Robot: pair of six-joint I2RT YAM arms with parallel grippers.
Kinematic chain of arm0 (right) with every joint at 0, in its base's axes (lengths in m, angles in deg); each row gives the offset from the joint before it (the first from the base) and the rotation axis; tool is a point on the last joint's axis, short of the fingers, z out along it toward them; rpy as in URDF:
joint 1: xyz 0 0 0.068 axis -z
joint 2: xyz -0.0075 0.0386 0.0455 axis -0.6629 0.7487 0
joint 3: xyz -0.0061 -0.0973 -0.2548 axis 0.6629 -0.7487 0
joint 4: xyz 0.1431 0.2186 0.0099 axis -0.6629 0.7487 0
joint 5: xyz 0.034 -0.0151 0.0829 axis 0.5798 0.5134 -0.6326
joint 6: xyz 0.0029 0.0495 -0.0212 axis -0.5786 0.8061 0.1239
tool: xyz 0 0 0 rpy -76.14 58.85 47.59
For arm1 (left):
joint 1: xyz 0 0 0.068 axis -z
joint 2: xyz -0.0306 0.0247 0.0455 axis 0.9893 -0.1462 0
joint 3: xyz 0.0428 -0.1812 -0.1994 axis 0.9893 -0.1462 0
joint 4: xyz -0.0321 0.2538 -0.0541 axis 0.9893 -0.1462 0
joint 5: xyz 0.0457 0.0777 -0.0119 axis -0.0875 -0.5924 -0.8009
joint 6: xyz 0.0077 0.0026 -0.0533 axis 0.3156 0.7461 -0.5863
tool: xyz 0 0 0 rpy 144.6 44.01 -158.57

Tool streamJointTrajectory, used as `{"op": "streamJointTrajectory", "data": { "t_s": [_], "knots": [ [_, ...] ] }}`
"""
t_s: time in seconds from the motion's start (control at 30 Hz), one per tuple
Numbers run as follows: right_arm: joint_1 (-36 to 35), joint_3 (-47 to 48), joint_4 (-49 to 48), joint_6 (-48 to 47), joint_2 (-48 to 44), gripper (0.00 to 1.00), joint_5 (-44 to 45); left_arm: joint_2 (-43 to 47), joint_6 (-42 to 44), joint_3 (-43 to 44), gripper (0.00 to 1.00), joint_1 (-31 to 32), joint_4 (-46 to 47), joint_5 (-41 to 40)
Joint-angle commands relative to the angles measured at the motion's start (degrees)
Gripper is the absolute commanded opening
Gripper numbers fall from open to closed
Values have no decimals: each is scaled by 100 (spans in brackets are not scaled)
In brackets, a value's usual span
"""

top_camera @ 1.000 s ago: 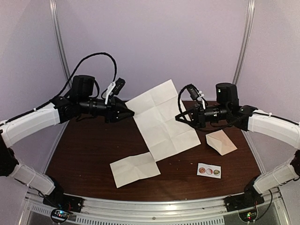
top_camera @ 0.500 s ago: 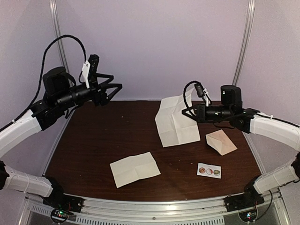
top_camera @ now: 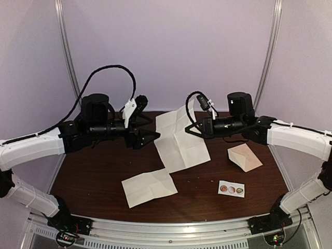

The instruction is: Place the letter into the envelope and seal it

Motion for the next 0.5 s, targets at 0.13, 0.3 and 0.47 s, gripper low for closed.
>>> {"op": "streamJointTrajectory", "data": {
  "t_s": [0.13, 0.3, 0.47],
  "knots": [
    [-572, 660, 155, -31, 424, 0, -180, -298, 431, 203, 74, 501, -294, -670],
    [-766, 742, 154, -167, 471, 0, -337, -368, 519, 177, 76, 581, -300, -787],
    [-830, 767, 127, -228, 479, 0, -540, -468, 630, 199, 77, 680, -375, -897]
  ]
}}
